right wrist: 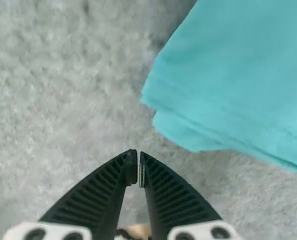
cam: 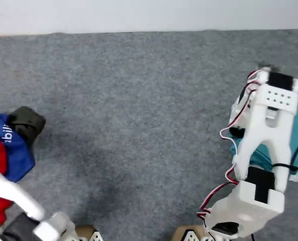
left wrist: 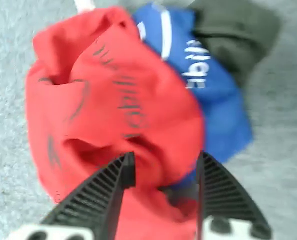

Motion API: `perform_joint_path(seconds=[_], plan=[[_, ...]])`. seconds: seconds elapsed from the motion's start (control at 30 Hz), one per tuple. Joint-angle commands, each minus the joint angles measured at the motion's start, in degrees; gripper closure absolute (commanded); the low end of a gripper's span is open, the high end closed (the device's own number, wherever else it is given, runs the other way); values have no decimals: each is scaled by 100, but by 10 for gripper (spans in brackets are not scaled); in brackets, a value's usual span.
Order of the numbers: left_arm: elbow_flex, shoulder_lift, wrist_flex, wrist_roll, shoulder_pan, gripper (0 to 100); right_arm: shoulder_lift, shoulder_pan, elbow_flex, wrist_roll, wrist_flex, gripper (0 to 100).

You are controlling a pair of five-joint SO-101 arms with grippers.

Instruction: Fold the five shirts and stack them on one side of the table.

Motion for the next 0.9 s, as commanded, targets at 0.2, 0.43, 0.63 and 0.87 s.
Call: perform_joint_path(seconds=[0.2, 0.43, 0.63, 0.87], plan=[[-1279, 1020, -598, -457, -404, 796, -330, -479, 624, -62, -4, 990], [-1367, 1512, -1178, -457, -484, 796, -338, -497, 615, -62, 13, 990], [-1341, 1582, -1345, -457, -484, 797, -338, -505, 615, -62, 4, 990], [-1068, 2145, -1670, -721, -475, 865, -356, -505, 615, -62, 57, 990]])
